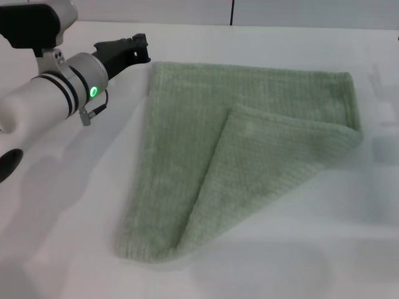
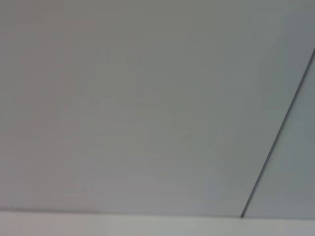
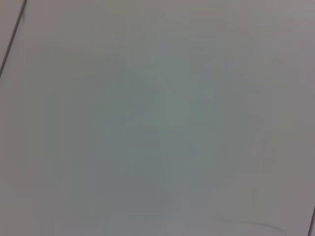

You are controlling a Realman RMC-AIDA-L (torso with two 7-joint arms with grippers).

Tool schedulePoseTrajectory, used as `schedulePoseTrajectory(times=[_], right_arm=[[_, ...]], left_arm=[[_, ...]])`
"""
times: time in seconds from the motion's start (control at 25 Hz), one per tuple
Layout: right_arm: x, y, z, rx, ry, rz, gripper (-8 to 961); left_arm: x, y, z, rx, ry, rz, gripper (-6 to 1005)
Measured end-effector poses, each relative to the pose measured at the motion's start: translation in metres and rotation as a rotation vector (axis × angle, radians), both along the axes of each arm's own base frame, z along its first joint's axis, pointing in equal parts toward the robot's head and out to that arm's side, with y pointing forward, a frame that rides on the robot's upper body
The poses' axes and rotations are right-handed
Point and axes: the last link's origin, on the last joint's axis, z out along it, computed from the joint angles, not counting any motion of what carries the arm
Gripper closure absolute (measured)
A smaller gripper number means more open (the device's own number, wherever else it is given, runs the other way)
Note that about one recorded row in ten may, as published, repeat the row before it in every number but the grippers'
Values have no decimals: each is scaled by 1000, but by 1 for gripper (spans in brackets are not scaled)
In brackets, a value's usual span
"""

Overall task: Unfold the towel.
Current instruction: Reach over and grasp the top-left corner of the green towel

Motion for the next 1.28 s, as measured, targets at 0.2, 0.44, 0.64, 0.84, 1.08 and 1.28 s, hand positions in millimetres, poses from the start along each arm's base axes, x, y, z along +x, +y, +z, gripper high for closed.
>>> schedulePoseTrajectory(times=[0.2,0.44,0.64,0.84,1.08,1.28], right_arm=[[0,0,0,0,0,0,197],[0,0,0,0,-2,-1,197],[0,0,0,-1,-3,-1,197],[-1,1,-1,-6,-5,5,198],[-3,1,-2,-10,-8,11,198],[-3,1,-2,-12,-10,13,198]], left_arm=[[7,4,-6,-48,45,65,1001],[11,5,-17,-84,86,94,1001],[16,3,-28,-111,142,93,1001],[29,7,-38,-141,205,84,1001],[35,17,-45,-161,275,94,1001],[36,23,-47,-170,314,109,1000]])
